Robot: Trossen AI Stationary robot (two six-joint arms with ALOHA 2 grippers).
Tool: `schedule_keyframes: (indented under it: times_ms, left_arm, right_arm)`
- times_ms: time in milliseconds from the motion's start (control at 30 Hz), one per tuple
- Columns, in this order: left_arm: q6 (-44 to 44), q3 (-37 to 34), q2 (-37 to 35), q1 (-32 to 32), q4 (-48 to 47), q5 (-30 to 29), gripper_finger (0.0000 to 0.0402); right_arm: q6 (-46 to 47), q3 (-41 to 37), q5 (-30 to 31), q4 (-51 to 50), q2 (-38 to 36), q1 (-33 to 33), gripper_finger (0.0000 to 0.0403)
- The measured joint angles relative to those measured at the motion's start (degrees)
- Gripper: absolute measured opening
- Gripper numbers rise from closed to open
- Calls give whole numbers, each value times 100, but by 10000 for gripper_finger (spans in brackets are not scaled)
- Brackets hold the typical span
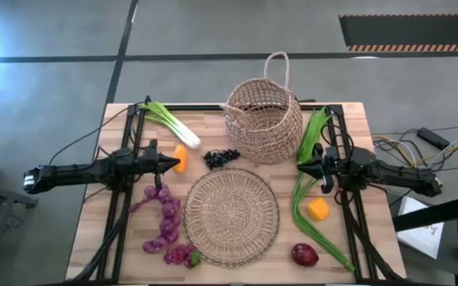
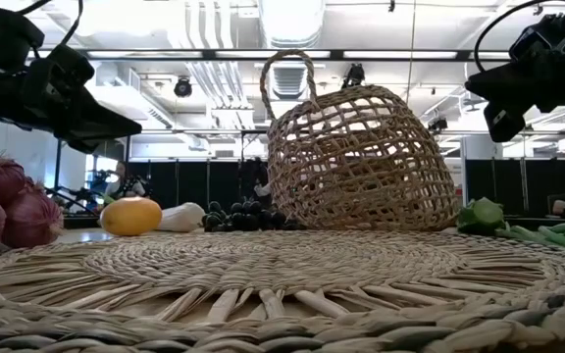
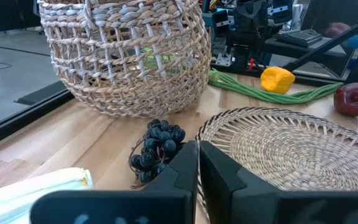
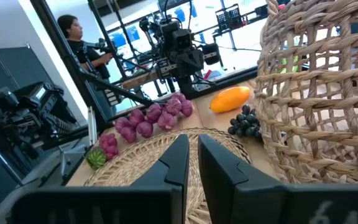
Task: Build produce basket
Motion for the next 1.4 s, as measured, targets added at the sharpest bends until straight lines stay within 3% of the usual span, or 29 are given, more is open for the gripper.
schedule_keyframes:
  times_ms: [1133,1400]
  left_arm:
    - [2,0,0,-2,-2,0,0]
    - [2,0,0,-2,0,0,0]
  right_arm:
    - [-118,0,6,6,0,-2,27]
    - [-561,-2,576,363,0,-2,27]
